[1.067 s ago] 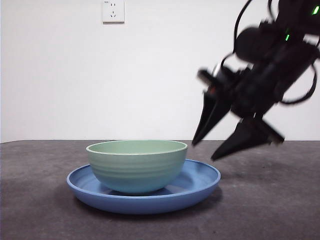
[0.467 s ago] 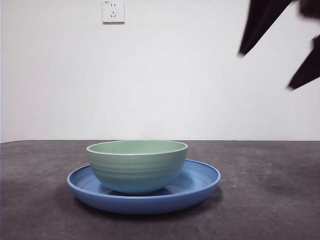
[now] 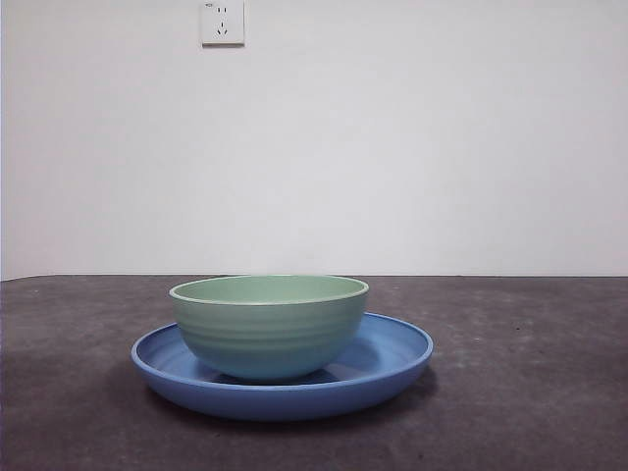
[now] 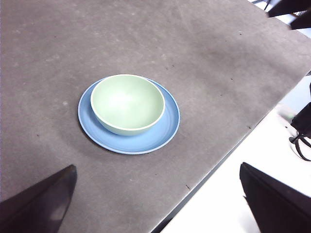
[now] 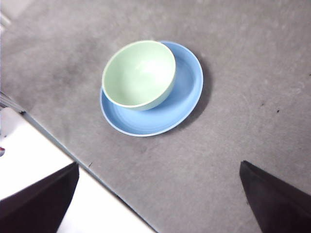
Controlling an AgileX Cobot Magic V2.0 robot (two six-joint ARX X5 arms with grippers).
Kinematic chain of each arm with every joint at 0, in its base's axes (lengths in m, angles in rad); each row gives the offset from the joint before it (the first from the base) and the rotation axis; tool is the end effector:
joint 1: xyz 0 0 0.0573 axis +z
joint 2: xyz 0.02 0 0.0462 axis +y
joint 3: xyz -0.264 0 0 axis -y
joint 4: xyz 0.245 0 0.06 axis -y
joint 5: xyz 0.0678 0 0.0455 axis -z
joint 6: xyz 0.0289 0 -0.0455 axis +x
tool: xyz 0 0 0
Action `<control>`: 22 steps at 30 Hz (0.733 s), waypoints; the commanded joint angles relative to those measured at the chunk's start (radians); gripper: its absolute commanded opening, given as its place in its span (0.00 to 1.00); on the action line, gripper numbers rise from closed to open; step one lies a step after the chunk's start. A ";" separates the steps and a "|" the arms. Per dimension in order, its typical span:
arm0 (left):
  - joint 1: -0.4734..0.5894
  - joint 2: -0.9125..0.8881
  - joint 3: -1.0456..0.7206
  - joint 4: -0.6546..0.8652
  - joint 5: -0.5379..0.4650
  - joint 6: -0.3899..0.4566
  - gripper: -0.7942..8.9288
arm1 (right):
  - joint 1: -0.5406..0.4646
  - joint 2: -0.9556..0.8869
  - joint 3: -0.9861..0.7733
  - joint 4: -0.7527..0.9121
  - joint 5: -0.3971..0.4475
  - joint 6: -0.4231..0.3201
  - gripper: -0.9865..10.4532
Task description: Place the green bowl on the blue plate
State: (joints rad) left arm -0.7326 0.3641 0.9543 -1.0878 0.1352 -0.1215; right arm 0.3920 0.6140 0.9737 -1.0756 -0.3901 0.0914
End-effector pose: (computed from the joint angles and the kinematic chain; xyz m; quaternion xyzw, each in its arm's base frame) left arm 0.0184 -0.0218 0.3377 0.0189 0.2596 -0.3924 0.8822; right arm 0.0732 0.0421 0.3360 0.0392 0.3663 0.3406 0.8650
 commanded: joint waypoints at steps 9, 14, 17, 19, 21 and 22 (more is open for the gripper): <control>-0.006 0.002 0.008 0.002 -0.001 0.004 0.66 | 0.006 -0.188 0.013 -0.145 -0.002 -0.013 0.57; -0.006 0.002 0.008 0.002 -0.003 0.004 0.65 | 0.006 -0.205 0.013 -0.137 -0.003 -0.013 0.57; -0.006 0.002 0.008 0.001 -0.003 0.004 0.65 | 0.005 -0.205 0.013 -0.137 -0.003 -0.012 0.57; -0.006 0.002 0.008 -0.001 -0.003 0.005 0.57 | 0.005 -0.205 0.013 -0.138 -0.005 -0.010 0.46; -0.006 0.002 0.008 -0.018 -0.003 0.003 0.18 | 0.005 -0.205 0.013 -0.137 -0.012 -0.010 0.14; -0.006 0.002 0.008 -0.025 -0.004 0.002 0.07 | 0.005 -0.205 0.013 -0.137 -0.014 -0.010 0.08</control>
State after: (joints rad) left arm -0.7326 0.3641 0.9543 -1.1133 0.1337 -0.1204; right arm 0.3920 0.4065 0.9737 -1.2228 -0.3973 0.0853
